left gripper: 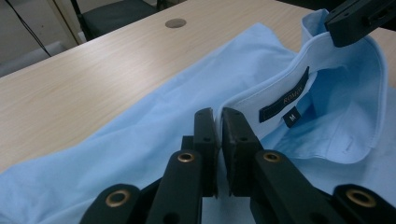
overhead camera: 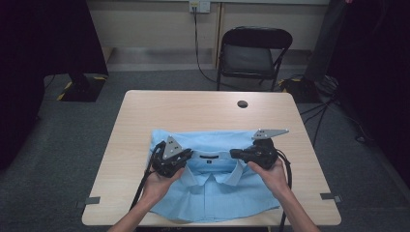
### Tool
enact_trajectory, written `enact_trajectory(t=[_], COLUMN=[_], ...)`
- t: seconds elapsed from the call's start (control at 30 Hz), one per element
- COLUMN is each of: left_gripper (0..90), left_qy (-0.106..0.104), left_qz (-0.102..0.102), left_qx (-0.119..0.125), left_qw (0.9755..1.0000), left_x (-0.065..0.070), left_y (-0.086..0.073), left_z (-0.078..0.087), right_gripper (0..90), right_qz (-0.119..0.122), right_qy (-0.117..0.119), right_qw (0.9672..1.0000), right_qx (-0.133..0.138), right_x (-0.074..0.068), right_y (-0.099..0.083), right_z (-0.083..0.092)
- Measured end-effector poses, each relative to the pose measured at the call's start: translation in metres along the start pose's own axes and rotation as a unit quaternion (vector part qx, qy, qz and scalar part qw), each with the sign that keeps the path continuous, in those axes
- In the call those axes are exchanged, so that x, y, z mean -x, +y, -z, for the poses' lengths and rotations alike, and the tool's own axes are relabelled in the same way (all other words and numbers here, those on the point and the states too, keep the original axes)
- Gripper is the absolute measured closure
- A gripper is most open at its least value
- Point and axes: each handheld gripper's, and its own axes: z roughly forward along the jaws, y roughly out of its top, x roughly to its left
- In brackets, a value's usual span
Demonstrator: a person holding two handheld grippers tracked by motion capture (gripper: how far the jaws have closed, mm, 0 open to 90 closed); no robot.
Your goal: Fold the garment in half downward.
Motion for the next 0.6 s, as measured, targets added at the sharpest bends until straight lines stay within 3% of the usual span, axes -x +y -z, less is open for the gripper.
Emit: enact_trajectory(t=[0.33, 0.6], left_gripper=[84.2, 82.7], left_qy=[-0.033, -0.054], left_qz=[0.015, 0.005], left_qx=[0.002, 0.018], left_qw=[0.9994, 0.9984], left_x=[0.008, 0.016], left_y=[-0.026, -0.037], left_z=[0.004, 0.015], right_gripper=[86.8, 85.1], right_qz=[-0.006, -0.002], right_qy=[0.019, 0.032], right_qw=[0.9997, 0.9994], right_qx=[-0.015, -0.016], right_x=[-0.012, -0.021], right_y=[-0.028, -0.041], right_z=[0.001, 0.006])
